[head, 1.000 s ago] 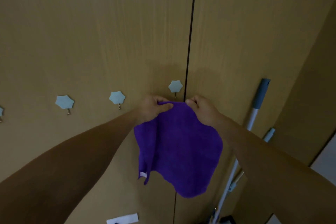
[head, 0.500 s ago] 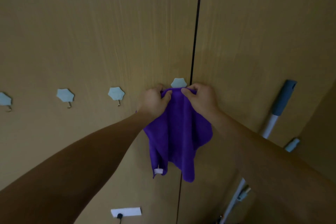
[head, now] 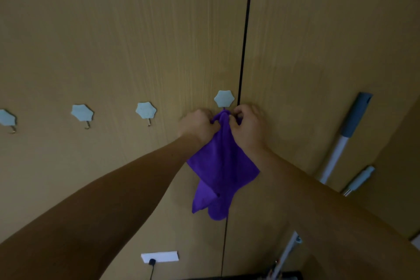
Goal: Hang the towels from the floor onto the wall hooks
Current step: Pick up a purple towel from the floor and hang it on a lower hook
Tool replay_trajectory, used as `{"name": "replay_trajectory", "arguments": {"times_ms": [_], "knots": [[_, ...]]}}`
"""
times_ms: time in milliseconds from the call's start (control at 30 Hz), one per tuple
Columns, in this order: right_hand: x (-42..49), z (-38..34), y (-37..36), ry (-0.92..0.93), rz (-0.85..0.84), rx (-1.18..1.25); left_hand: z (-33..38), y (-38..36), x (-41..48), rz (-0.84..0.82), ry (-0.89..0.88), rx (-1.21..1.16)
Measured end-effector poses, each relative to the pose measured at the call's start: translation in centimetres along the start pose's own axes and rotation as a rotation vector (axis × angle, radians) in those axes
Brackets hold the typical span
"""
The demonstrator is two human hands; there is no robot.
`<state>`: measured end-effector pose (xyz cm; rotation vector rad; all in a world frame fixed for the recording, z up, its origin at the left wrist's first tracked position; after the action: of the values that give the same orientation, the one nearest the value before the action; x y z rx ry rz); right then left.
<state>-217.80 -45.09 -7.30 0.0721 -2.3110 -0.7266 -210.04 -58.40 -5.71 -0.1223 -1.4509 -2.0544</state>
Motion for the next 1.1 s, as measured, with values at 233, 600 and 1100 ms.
{"name": "replay_trajectory", "arguments": {"times_ms": [233,600,1100], "knots": [[-0.8,-0.3,-0.1,-0.003,-0.194,0.154,0.5,-0.6,-1.6,0.100,-0.361,-0.078],[-1.7,0.1,0.9,0.014,-0.127,-0.105,0.1,-0.3,-1.9,0.091,-0.363,-0.179],[-2.6,-1.1,1.3,-0.109,-0.212,0.032,0.0,0.6,-3.9,-0.230,-0.146,-0.331]]}}
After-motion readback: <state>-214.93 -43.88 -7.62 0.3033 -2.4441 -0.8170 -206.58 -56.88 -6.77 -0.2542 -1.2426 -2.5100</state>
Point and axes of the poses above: each hand's wrist, its own x-axis towards the middle knuckle, its own y-axis out of the back of the hand, z = x × y, the point moved 3 cm from there along x, towards the middle knuckle, and after that the axes turned 3 degrees about -y, right-handed, at the moved point
